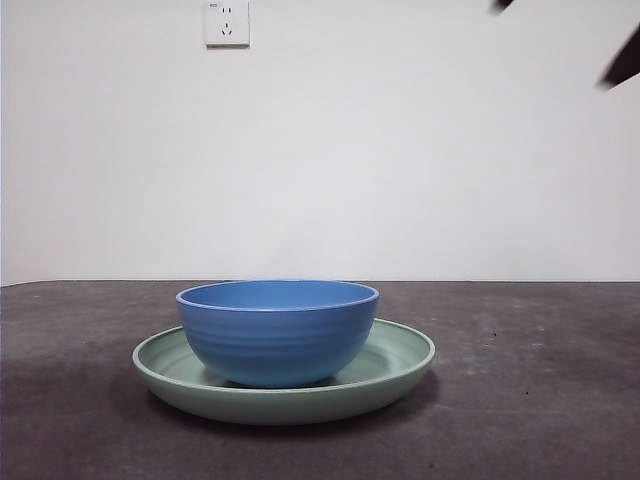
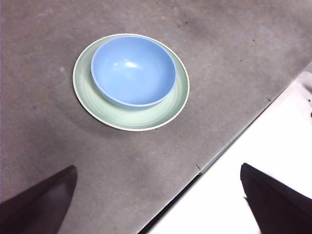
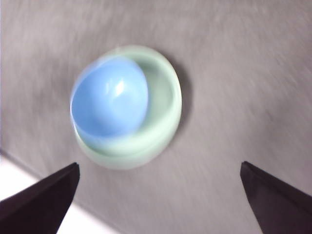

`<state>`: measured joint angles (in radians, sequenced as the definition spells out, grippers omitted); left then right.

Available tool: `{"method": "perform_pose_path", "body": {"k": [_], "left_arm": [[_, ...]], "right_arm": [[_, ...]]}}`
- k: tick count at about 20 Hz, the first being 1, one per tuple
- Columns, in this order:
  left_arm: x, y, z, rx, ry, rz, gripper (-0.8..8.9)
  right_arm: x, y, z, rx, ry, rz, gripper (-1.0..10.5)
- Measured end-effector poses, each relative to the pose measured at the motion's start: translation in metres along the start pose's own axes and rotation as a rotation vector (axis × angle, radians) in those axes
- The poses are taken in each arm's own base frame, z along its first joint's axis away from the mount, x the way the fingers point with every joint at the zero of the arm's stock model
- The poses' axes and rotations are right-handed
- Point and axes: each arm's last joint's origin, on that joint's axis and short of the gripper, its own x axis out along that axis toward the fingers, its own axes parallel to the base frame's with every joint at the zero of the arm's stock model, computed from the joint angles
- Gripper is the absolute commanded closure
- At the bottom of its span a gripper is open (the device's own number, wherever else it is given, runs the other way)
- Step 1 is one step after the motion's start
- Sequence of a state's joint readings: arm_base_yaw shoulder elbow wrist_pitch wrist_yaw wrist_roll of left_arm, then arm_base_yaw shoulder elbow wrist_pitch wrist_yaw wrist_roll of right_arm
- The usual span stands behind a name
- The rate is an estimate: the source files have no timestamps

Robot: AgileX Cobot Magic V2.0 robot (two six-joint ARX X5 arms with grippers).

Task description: Pick up the blue bowl, put it on the green plate, put it on desk

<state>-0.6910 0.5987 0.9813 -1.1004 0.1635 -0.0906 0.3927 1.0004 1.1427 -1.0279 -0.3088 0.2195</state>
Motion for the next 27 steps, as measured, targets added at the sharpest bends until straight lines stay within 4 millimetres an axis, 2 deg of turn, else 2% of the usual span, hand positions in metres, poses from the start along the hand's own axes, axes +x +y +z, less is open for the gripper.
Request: {"method": "perform_pose_path", "body": {"k": [3, 6, 10, 12, 13, 14, 15, 16, 27], "left_arm": [[0.0, 0.0, -0.002, -0.03, 0.016, 0.002, 1.57], [-0.001, 0.0, -0.001, -0.032, 0.005, 0.001, 1.57], [-0.001, 0.0, 0.002, -0.031, -0.029, -0.003, 1.65], [-0.001, 0.0, 0.002, -0.037, -0.024, -0.003, 2.41], [-0.001, 0.0, 0.001, -0.04, -0.015, -0.002, 3.46], [-0.001, 0.0, 0.0, -0.041, -0.008, -0.001, 4.94], [-0.001, 0.0, 0.0, -0.041, -0.007, -0.001, 7.61], [-0.001, 0.0, 0.0, -0.042, -0.007, -0.001, 7.85], [-0.001, 0.0, 0.001, -0.048, -0.018, -0.002, 7.86]], "right_arm": [[-0.042, 0.002, -0.038, -0.045, -0.011, -0.105, 3.9], [-0.073, 0.004, -0.07, -0.095, -0.084, -0.14, 3.9], [-0.099, 0.006, -0.099, -0.128, -0.206, -0.119, 3.9], [-0.102, 0.005, -0.104, -0.129, -0.211, -0.119, 3.9], [-0.102, 0.005, -0.104, -0.129, -0.209, -0.119, 3.9], [-0.102, 0.005, -0.104, -0.128, -0.206, -0.119, 5.0], [-0.102, 0.005, -0.104, -0.126, -0.202, -0.115, 8.4], [-0.102, 0.005, -0.105, -0.127, -0.202, -0.113, 9.3], [-0.102, 0.005, -0.104, -0.123, -0.203, -0.117, 9.1]]}}
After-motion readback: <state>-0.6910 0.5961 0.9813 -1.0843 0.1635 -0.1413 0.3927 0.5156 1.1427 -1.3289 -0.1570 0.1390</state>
